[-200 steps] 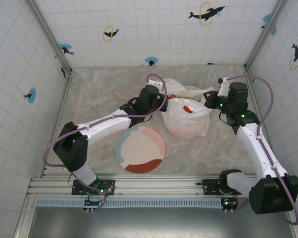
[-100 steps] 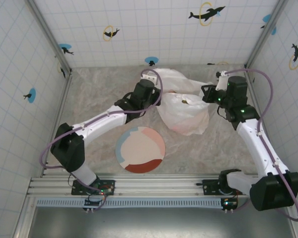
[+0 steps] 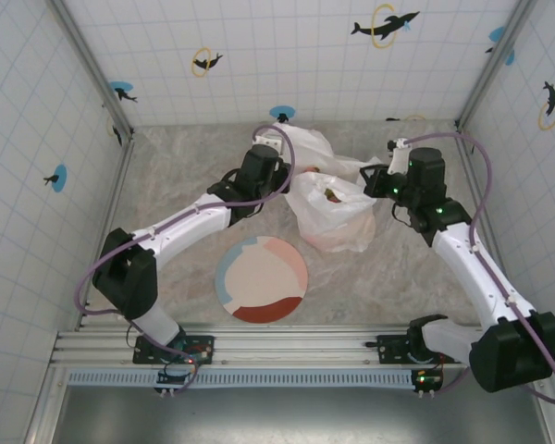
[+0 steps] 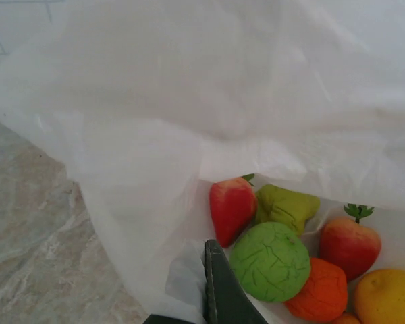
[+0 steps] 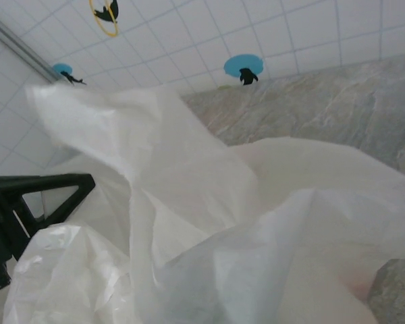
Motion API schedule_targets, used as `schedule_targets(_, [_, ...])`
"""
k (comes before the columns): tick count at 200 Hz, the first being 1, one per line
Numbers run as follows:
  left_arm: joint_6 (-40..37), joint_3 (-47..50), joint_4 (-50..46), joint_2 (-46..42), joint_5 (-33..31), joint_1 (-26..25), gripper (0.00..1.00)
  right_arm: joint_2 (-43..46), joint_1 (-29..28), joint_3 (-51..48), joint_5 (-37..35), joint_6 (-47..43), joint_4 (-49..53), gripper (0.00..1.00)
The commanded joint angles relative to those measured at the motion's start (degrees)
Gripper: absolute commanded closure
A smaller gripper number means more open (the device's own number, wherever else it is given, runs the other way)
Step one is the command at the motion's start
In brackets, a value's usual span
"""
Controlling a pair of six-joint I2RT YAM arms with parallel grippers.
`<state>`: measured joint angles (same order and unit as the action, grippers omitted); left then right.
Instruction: Place the fruits into the plastic bag
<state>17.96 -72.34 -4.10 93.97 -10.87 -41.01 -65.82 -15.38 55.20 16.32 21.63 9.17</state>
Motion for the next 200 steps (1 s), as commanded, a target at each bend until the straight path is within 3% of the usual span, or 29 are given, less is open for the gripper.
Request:
schedule_targets(1, [-0.4,-0.8,0.9,0.2,4.1,0.3,1.0,0.7,-0.3,2.3,-1.0,-0.1,-2.0,1.0])
schedule_targets(68, [1.2,-6.1,2.6,-0.8,12.4,0.3,1.0,3.5,-0.4,6.8,-3.4,-1.2,0.5,1.0])
schedule_targets(133, [3.3,-2.6,3.6,1.7,11.0,3.8,1.0,4.1,-0.4,-2.5,-8.0,-2.5,0.2,1.0])
schedule_targets(164, [4.1,-1.7,3.8,4.4,12.4,4.4,1.0,2.9,-0.4,-6.3,-6.6,-2.1,-0.6,1.0])
schedule_targets(185, [4.6,-1.3,4.3,4.0,13.5,4.4,0.89,2.7,-0.4,-6.1,-5.9,-2.0,-1.0,0.93])
schedule_targets(200, [4.9,-0.1,5.3,2.6,13.5,4.4,0.76,2.9,-0.3,-5.1,-5.9,-2.3,-1.1,0.84])
